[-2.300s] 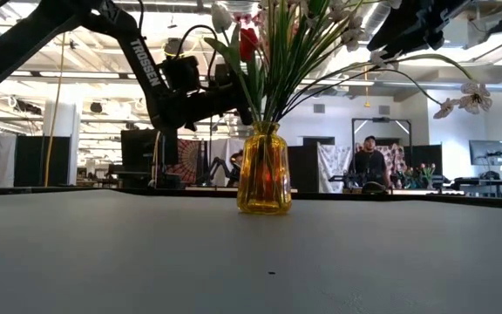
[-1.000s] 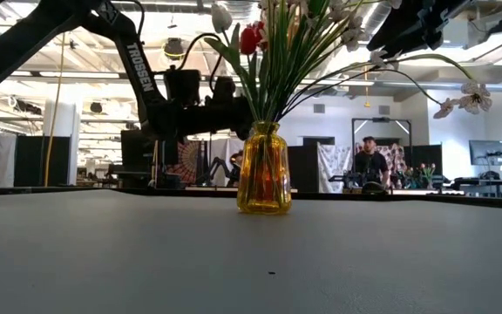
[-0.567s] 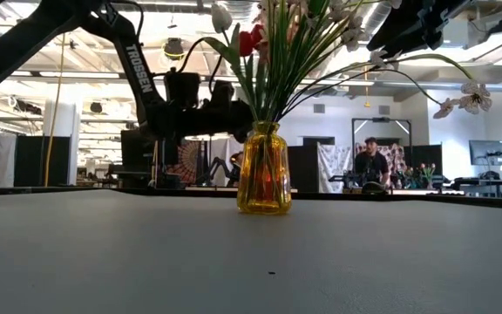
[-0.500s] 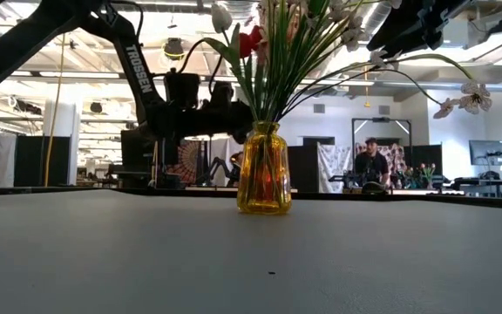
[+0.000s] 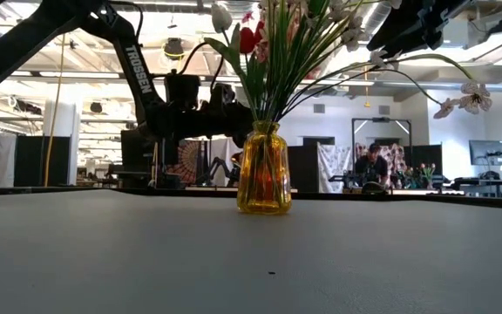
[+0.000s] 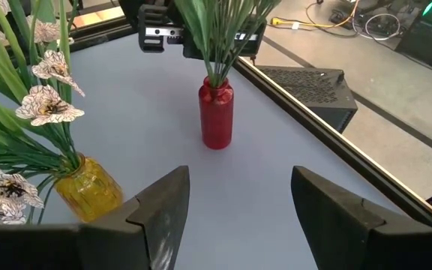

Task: Sort flowers into vase by color
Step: Put the pink flowers into the red flower vase

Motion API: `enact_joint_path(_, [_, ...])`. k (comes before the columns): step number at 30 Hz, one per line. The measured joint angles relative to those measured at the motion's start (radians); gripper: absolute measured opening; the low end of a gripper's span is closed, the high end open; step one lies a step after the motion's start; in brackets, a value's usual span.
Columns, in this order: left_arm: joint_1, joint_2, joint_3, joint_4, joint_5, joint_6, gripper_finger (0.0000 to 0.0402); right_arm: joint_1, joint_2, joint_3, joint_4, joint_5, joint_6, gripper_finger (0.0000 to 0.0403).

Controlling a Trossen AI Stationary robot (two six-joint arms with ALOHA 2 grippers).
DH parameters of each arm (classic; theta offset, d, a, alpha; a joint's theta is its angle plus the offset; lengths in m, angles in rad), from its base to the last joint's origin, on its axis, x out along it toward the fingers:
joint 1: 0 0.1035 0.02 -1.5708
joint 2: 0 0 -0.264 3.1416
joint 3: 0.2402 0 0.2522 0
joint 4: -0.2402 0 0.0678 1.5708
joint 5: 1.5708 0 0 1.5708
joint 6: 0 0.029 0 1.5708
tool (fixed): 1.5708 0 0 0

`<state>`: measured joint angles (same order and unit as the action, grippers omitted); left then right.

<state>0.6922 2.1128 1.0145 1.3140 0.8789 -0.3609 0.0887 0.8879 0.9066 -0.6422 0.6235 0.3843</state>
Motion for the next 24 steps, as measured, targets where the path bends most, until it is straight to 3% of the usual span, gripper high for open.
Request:
enact_joint_path(13, [0.029,-0.001,0.001,-0.061,-0.021,-0.039,0.0000,0.000,0.000,0.000,0.000,-0.019,0.002,0.0260])
enact_joint_path(24, [0.041,-0.001,0.001,-0.096,0.046,-0.051,0.0000,0.000,0.000,0.000,0.000,-0.020,0.001,0.0260])
